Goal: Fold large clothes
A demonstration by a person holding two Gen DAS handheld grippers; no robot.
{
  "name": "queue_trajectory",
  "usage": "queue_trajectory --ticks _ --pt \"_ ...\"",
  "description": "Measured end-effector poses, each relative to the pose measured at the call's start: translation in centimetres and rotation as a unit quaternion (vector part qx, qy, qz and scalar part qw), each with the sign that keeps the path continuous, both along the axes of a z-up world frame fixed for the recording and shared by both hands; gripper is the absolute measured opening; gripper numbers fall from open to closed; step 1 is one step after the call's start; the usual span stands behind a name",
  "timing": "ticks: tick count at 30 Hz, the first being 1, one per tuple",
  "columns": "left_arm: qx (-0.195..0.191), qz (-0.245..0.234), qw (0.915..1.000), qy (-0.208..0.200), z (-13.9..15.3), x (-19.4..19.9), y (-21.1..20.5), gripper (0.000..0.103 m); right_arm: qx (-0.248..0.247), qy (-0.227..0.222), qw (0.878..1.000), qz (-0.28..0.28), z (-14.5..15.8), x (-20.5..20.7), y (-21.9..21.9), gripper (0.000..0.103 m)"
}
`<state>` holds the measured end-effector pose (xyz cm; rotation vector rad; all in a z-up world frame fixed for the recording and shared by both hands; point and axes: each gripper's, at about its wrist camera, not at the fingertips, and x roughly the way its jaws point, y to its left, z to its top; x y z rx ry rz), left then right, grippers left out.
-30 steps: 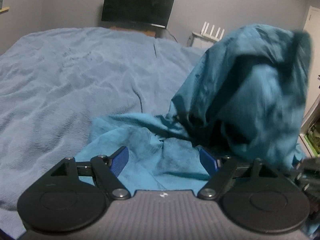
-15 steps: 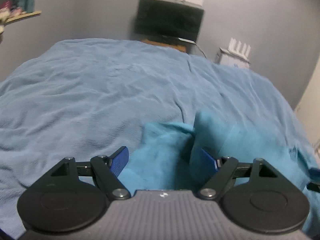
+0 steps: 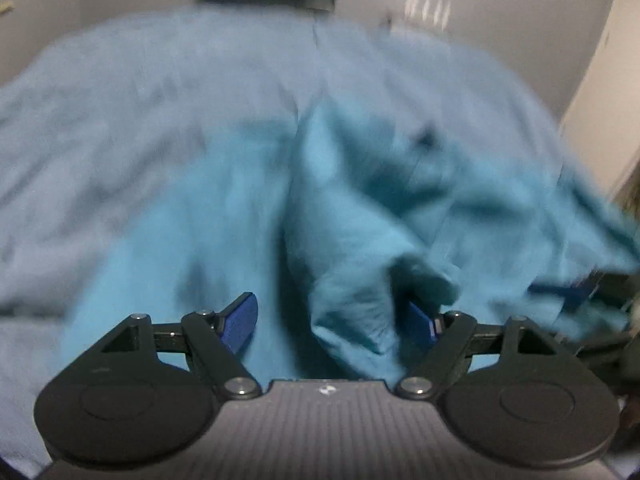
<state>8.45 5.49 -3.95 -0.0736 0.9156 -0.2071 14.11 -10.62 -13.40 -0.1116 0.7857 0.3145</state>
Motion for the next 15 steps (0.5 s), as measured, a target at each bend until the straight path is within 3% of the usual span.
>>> queue_trajectory --ticks 5,8,12,15 --pt "0.068 -0.031 0.997 -0.021 -2.2 -1.3 -0.9 0.082 0.033 -0.036 0.999 -0.014 0.8 -2.0 -0.9 0.061" --pt "0.063 -0.026 0.9975 -0.021 -2.1 -1.6 -0.5 0.082 0.043 -0.061 0.997 -0.022 1.9 -2.0 -1.2 0.064" --pt "0.06 -0.026 0.9976 -0.023 -2.3 -1.4 -0.7 0.082 0.012 -0.018 0.999 -0.048 0.3 -1.1 -1.2 0.064" --pt "0.06 -0.028 0.9976 -0.023 -2.5 -0.7 -1.0 0.083 0.018 -0.019 0.999 -0.043 -0.2 -1.3 -1.8 0.064"
